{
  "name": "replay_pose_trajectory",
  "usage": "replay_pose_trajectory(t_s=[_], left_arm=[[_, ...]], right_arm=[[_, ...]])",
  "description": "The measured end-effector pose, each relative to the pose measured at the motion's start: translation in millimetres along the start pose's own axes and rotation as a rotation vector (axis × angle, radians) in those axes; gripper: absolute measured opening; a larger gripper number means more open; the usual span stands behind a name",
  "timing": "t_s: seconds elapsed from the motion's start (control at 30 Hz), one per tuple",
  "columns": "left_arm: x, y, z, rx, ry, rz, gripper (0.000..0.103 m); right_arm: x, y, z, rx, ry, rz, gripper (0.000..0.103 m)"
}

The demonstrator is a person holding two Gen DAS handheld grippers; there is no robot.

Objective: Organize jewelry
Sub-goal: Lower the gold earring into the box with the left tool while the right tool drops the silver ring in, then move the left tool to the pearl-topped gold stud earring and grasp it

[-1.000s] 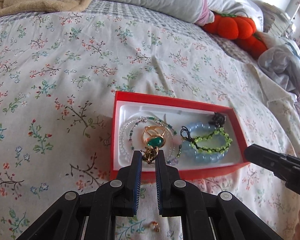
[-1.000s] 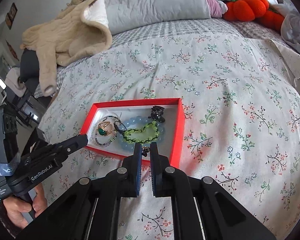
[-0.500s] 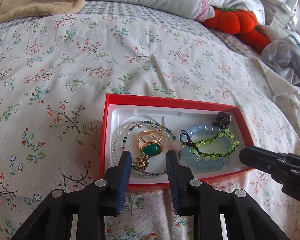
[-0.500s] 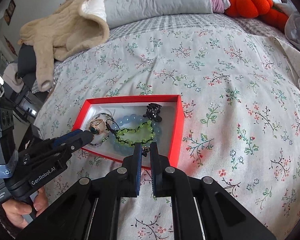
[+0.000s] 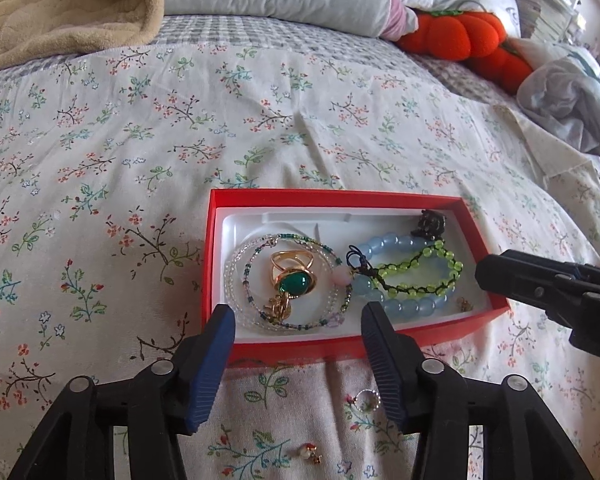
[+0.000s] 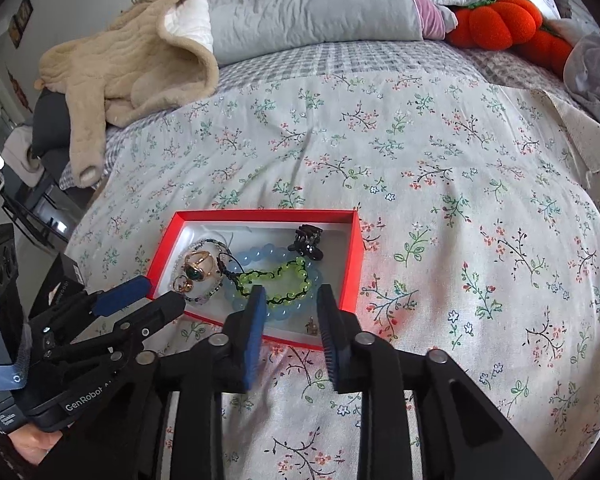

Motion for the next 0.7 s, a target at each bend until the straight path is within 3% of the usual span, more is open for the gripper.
replay_pose_trajectory(t_s=[0.3,0.37,0.47,0.7], left_arm=[[-5,10,19,0.009,-0.014,-0.010,0.069],[-5,14,23,0.019,-0.019,-0.015,0.073],[-3,23,26,0.041,-0.021,-0.001,0.081],[4,55,27,0.112,-0.063,0.038,0.082]], right_arm=[[0,8,17,-0.001,-0.006,-0.013,0.039],[-1,13,20,0.001,-0.007,-0.018,0.051],[-4,19,26,0.002,-0.001,-0.032,0.057],[-19,44,24,0.045,0.096,-0.046,0.060]])
Point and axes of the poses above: each gripper's, at about its wrist camera, not at the fingertips, and z roughly against the way its jaws point, x to its left, y to its underside, the point moved 5 cm from there along -z, roughly the way its jaws point, and after that the axes turned 15 degrees about -z, right-handed, at the moved point
